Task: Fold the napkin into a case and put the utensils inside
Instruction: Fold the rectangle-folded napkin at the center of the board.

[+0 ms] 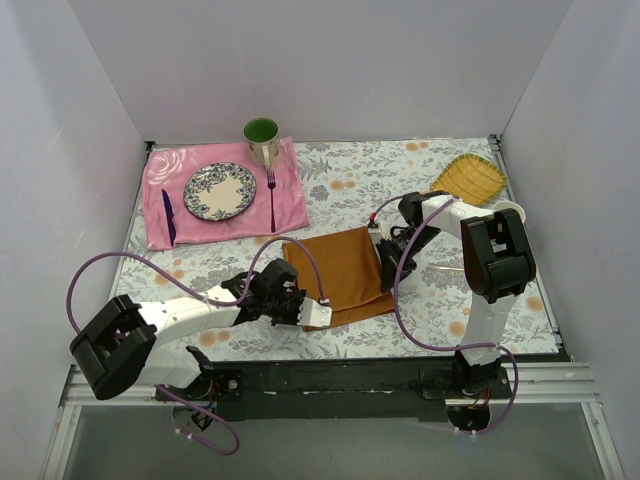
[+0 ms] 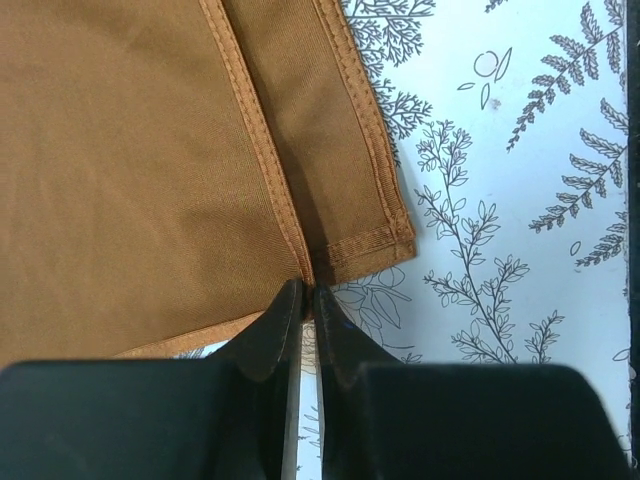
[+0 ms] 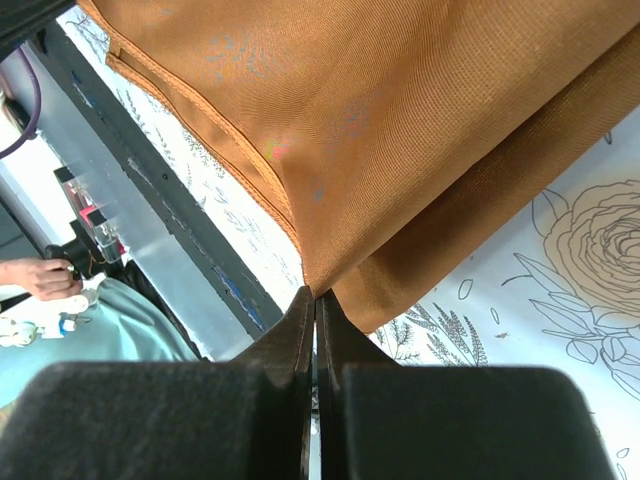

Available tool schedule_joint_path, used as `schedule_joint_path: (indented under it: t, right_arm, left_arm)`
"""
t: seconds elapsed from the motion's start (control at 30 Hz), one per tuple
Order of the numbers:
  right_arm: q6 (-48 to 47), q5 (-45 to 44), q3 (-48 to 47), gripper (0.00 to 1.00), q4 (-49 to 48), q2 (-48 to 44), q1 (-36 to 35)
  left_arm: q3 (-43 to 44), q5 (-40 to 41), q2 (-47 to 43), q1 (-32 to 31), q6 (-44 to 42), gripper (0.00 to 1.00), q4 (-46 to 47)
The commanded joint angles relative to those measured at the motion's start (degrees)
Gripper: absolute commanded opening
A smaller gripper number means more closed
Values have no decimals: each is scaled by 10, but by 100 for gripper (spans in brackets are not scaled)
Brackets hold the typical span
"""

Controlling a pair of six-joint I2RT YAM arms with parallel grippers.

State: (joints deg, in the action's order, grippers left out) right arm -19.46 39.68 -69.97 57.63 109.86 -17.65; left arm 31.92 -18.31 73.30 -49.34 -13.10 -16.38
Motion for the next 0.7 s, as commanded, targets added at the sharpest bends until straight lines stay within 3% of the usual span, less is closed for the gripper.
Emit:
schedule_joint_path:
  t: [0.0, 0.57, 0.63, 0.67]
  right_arm:
    - [-13, 15, -22, 1, 25, -31, 1]
    - [-81, -23, -15, 1, 82, -58, 10]
    - [-77, -18, -11, 1, 72, -48, 10]
    - [-75, -20, -10, 1, 71, -39, 10]
  left_arm:
    - [35, -1, -25, -1, -5, 0, -26]
    - [77, -60, -22, -4, 15, 0, -75]
    - [69, -54, -16, -5, 18, 4, -69]
    - [66, -52, -13, -6, 19, 11, -65]
